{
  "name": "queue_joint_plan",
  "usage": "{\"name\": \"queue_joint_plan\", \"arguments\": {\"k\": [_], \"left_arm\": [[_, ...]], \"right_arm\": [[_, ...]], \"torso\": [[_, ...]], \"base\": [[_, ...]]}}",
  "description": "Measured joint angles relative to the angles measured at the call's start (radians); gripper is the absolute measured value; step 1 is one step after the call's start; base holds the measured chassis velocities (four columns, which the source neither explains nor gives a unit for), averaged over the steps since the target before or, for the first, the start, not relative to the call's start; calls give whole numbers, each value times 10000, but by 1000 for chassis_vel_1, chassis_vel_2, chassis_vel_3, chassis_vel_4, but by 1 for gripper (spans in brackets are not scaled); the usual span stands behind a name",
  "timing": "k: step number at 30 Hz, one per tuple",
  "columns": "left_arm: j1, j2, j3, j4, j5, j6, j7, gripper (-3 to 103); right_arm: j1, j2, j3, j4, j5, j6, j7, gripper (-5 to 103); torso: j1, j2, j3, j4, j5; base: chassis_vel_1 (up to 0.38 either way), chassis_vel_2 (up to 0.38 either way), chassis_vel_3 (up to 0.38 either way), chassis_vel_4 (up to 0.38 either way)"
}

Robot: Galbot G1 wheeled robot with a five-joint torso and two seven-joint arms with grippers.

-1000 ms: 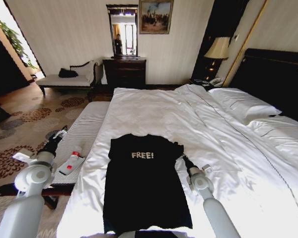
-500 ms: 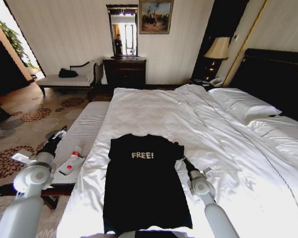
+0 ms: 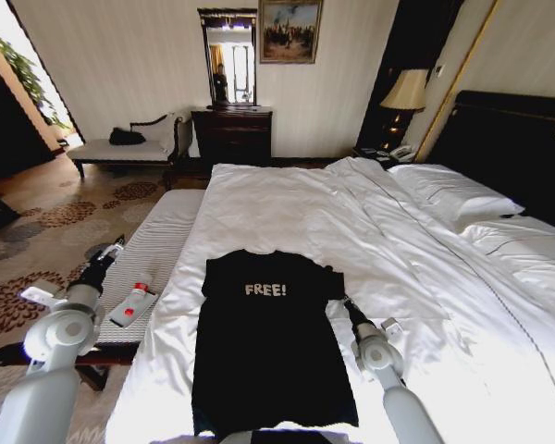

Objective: Fold the clothes on the bed.

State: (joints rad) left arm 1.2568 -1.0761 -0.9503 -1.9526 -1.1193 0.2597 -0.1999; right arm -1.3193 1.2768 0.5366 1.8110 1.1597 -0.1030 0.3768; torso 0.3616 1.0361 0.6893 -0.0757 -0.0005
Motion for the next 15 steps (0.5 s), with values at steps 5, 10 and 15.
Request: {"name": "queue_joint_plan", "arguments": {"k": [5,10,15], "left_arm": [[63,15,-72,-6,-1,0,-1,100],[74,17,-33,-23,19,13,-22,100],[2,16,114,-74,97,29,-86,100]], "right_arm": [[530,-188,382,-84,12,-296,235,41],[1426,-810,390,-898,1027,-706,171,57],[2066,-1134,60,-1859,1371,-931,-297,79]], "torso": [[0,0,0,1,-1],[0,0,0,2,-1],[1,0,1,0,1]], "base": [[0,0,0,0],[0,0,0,0],[0,0,0,0]]}}
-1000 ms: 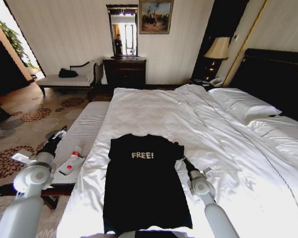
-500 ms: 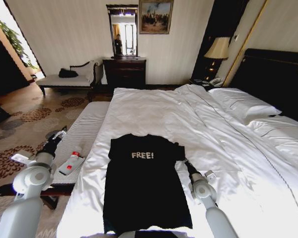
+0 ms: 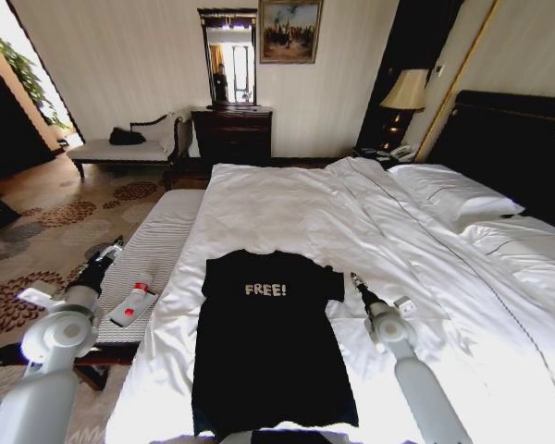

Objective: Fold the clothes on the bed.

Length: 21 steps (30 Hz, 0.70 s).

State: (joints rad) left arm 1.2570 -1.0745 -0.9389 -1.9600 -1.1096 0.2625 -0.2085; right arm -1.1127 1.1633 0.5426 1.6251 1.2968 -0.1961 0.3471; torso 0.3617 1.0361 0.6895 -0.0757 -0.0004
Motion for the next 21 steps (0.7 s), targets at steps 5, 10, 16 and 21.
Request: {"name": "queue_joint_plan", "arguments": {"k": [5,10,16,21], "left_arm": [[-84,12,74,57,77,9,-27,100],[-119,-29,132,158,192,9,-28,100],[-206,-116,262,228,313,9,-28,100],[-264,-155,361,285,428,6,-28,100]], "right_arm": [[540,0,-174,-909,128,-43,-715,94],[791,30,-263,-1432,25,118,-1104,98],[801,158,-389,-1560,-134,170,-1196,83],[922,297,-520,-1714,-201,191,-1269,61]], "torso": [[0,1,0,3,-1],[0,0,0,1,-2],[0,0,0,1,-3],[0,0,0,1,-3]], "base": [[0,0,0,0],[0,0,0,0],[0,0,0,0],[0,0,0,0]]}}
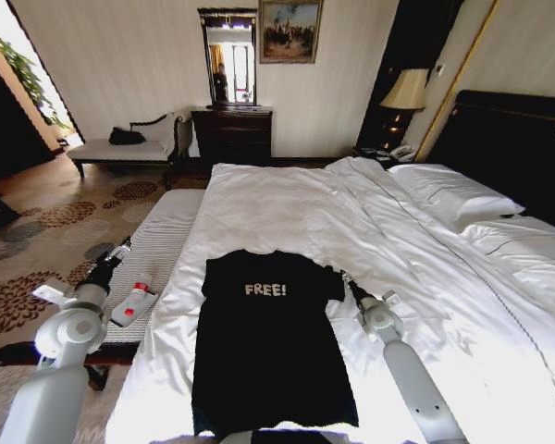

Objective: Fold the clothes on the bed.

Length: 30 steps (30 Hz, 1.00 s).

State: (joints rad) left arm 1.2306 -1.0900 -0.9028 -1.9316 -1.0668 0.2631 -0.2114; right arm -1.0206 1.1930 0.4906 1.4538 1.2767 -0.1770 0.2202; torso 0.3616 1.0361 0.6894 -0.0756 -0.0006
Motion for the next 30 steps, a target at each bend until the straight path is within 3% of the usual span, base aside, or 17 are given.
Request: {"name": "queue_joint_plan", "arguments": {"k": [1,3,4,9,13,16,30], "left_arm": [[0,0,0,0,0,0,0,100],[-13,5,7,48,46,-5,-1,100],[-20,12,7,64,50,-6,-2,100],[-55,31,7,109,57,-11,-3,100],[-68,4,8,125,74,-15,-4,100],[-69,-31,29,131,105,-21,-5,100],[-71,-21,31,164,109,-37,0,100]], "right_arm": [[0,0,0,0,0,0,0,61],[88,39,-47,-75,-39,21,-24,50],[113,46,-61,-97,-59,36,-34,50],[163,70,-113,-180,-187,104,-112,27],[170,69,-127,-201,-235,140,-131,17],[185,55,-149,-201,-254,145,-134,3],[283,154,-102,-322,-540,634,-194,0]], "torso": [[0,0,0,0,0],[1,0,0,3,1],[0,0,0,2,0],[0,0,0,1,1],[0,0,0,-1,1],[0,0,0,0,1],[0,0,0,1,1]], "base": [[0,0,0,0],[0,0,0,0],[0,0,0,0],[0,0,0,0],[0,0,0,0],[0,0,0,0],[0,0,0,0]]}}
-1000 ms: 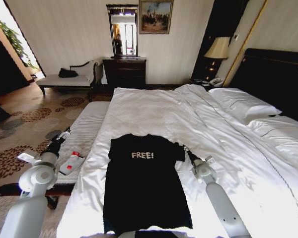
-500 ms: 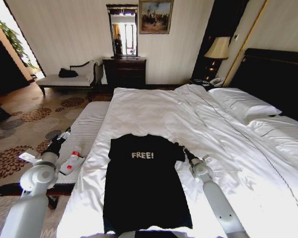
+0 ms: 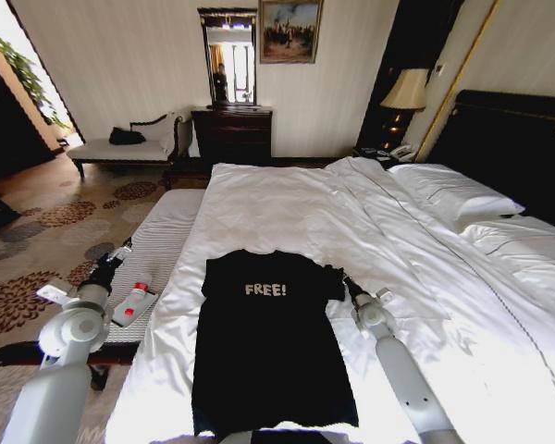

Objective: Fold the clothes on the bed.

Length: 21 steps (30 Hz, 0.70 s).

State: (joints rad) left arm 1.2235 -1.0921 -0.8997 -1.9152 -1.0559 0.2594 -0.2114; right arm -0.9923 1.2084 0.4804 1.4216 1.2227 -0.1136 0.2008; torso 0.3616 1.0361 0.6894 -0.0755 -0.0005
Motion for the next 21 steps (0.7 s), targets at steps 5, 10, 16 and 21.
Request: {"name": "queue_joint_plan", "arguments": {"k": [5,10,16,21], "left_arm": [[-19,-2,67,28,8,-9,6,100],[-53,-34,137,76,59,-22,21,100],[-18,-70,167,119,116,-39,40,100],[64,-72,170,128,204,-2,-54,100]], "right_arm": [[-109,12,191,-1,3,75,44,0],[-267,39,294,147,0,162,57,0],[-406,155,302,418,-228,263,60,0],[-610,204,337,708,-613,158,154,8]], "torso": [[0,0,0,0,-1],[0,0,0,-1,-1],[0,0,0,0,-1],[0,1,-1,0,-1]], "base": [[0,0,0,0],[0,0,0,0],[0,0,0,0],[0,0,0,0]]}}
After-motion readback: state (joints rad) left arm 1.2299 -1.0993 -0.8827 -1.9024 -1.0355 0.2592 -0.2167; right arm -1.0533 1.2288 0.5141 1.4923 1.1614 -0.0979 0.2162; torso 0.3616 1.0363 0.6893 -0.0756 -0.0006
